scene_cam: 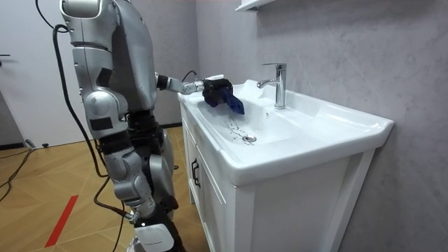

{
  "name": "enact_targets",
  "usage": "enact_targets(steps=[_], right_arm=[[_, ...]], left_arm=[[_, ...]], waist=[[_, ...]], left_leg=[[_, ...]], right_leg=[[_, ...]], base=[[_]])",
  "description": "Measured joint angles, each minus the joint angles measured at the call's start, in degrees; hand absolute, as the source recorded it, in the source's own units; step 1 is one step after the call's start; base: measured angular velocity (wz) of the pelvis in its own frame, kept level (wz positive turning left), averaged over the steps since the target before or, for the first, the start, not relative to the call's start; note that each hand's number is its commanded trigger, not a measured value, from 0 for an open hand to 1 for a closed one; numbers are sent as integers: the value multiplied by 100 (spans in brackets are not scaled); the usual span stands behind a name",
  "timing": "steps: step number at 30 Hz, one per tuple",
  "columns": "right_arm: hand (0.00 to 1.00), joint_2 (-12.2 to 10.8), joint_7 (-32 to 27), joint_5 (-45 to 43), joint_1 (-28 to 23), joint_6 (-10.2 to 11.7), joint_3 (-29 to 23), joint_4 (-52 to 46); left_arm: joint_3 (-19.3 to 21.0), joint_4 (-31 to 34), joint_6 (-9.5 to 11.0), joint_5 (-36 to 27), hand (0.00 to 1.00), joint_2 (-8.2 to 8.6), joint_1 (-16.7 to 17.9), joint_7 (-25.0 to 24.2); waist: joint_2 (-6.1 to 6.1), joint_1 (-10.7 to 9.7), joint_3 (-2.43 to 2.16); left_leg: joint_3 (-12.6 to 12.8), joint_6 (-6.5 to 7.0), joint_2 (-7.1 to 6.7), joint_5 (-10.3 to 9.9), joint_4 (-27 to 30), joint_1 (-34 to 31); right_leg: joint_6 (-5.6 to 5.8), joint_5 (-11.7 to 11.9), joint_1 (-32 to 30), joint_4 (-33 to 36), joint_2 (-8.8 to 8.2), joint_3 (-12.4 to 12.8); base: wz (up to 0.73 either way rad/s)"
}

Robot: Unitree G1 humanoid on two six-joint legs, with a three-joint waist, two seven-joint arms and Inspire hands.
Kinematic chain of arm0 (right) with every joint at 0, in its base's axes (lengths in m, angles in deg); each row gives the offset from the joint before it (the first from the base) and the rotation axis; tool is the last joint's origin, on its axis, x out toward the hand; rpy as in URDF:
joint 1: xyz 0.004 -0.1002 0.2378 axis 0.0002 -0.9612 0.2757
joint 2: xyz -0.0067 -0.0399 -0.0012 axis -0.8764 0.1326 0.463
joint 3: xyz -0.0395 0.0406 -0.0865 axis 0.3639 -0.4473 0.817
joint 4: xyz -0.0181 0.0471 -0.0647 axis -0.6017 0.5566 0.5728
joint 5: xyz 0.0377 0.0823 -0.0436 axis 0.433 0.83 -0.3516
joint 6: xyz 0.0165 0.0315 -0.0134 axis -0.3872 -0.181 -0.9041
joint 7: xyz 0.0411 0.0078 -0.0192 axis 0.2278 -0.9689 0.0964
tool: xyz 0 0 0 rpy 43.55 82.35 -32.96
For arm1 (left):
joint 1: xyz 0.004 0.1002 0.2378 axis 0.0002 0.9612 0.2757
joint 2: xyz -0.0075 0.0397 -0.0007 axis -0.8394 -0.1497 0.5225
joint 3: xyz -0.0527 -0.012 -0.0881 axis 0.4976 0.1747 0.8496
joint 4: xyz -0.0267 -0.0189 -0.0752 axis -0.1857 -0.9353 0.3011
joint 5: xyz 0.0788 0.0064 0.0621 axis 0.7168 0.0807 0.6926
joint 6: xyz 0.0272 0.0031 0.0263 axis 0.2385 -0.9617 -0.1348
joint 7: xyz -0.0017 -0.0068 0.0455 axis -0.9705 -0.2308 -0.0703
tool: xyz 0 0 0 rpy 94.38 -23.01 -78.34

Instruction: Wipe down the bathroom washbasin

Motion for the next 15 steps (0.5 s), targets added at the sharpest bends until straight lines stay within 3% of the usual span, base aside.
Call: enact_targets(steps=[10,15], right_arm=[[0,0,-51,-2,-1,-39,9,61],[0,7,-45,-11,-37,-23,89,69]], left_arm=[[-130,-219,-24,122,100,-50,0,-256],[-355,-415,19,507,100,-58,0,-389]], waist=[[-48,-18,32],[-45,-27,33]], left_leg=[[134,0,5,0,-2,12],[135,0,8,0,-2,7]], right_leg=[[1,0,-71,64,2,92],[1,0,-73,66,5,54]], base=[[-6],[1]])
